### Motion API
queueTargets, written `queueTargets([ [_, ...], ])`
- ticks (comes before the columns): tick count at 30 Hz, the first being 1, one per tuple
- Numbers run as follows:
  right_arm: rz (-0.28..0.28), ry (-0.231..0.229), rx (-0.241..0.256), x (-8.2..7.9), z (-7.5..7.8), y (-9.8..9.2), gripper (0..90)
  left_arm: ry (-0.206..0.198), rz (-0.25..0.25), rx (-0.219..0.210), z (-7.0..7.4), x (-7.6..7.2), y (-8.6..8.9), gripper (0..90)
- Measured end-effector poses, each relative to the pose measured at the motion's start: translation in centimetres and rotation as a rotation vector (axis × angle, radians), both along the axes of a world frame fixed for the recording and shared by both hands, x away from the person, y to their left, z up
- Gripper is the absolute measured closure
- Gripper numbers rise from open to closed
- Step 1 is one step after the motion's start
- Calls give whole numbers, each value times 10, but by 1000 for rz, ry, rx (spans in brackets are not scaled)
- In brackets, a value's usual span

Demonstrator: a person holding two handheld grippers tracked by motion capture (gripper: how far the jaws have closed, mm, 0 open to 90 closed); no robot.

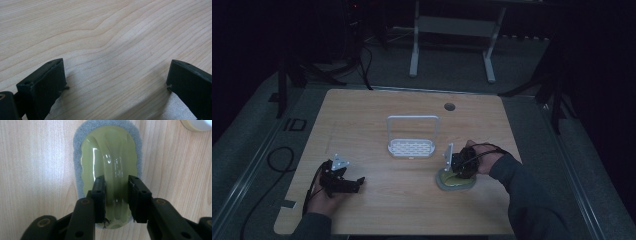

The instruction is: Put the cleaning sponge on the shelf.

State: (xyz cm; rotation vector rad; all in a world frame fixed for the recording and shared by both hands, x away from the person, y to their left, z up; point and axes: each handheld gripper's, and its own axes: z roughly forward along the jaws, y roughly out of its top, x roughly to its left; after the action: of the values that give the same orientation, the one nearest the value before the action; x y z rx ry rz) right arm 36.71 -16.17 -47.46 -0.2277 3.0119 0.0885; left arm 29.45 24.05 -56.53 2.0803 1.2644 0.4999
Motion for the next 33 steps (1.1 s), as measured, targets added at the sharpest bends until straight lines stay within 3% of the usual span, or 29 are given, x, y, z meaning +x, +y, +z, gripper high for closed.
queueTargets([
  [19, -39, -57, 45, -2, 9, 2, 716, 0, -1, 0, 0, 0, 0, 22],
  [33, -61, -83, 77, 2, 14, 15, 717, 0, -1, 0, 0, 0, 0, 22],
])
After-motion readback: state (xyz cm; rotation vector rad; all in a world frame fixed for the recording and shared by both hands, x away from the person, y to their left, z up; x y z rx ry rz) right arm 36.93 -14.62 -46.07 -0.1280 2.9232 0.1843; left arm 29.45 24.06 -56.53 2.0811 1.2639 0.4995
